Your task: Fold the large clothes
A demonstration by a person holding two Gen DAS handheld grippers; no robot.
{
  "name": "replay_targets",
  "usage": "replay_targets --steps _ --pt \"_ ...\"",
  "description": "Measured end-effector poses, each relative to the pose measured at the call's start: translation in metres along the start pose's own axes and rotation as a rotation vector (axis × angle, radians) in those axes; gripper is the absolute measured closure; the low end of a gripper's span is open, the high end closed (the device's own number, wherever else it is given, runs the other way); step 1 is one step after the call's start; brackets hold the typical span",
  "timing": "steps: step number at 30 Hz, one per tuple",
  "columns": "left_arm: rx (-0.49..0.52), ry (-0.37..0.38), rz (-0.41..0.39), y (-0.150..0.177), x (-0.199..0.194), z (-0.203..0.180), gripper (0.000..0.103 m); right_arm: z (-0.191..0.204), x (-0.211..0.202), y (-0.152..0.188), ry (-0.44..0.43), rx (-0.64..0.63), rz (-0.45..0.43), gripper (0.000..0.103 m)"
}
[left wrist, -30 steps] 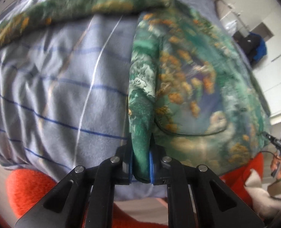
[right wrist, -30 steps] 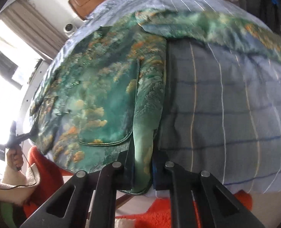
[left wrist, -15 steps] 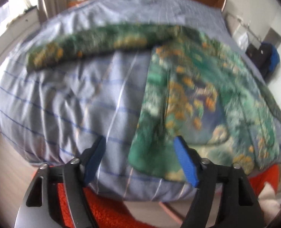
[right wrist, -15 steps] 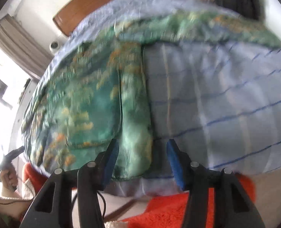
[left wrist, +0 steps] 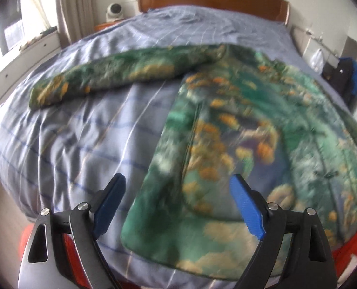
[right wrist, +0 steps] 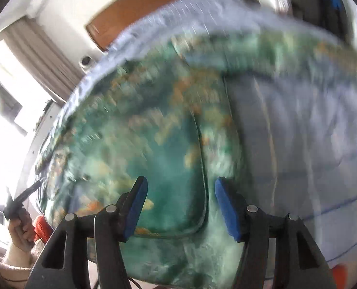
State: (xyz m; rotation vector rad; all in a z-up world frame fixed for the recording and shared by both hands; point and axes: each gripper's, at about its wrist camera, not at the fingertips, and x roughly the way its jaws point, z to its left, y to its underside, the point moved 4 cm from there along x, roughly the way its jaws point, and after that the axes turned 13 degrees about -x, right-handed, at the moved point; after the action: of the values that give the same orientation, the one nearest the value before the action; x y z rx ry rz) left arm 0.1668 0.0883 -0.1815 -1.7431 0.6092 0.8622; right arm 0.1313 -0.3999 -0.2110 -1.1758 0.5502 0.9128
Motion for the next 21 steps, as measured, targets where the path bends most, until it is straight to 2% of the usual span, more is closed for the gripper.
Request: replay_targets --steps 2,5,8,10,15,19,21 --pt "0.004 -0.011 -0.006 0.004 -0.002 0.005 0.014 -0.007 0.003 0.011 -0.018 0.031 0.001 0.045" --pt "-0.003 -0.044 -0.05 0.003 -0.007 0.012 0.013 -0.015 -0.015 0.018 -0.02 0.029 -0.023 0.045" --pt "-0.06 -0.06 -0.084 -0.004 -0.009 0.021 0.011 -0.038 -0.04 0.017 0.063 0.033 -0.056 0.045" --pt "-0.097 -0.069 -0.103 -0.007 -0.011 0.027 0.011 -0.065 -0.06 0.01 0.101 0.08 -0.102 0.045" --pt "-0.12 -0.123 -0.143 -0.006 -0.013 0.04 0.01 -0.166 -0.12 -0.018 0.162 0.354 -0.31 0.044" --pt "-0.128 -0.173 -0.15 -0.002 -0.009 0.048 0.009 -0.238 -0.127 -0.023 0.134 0.598 -0.389 0.044" --pt "-0.13 -0.201 -0.145 0.0 -0.005 0.051 0.009 -0.26 -0.123 -0.024 0.123 0.669 -0.401 0.044"
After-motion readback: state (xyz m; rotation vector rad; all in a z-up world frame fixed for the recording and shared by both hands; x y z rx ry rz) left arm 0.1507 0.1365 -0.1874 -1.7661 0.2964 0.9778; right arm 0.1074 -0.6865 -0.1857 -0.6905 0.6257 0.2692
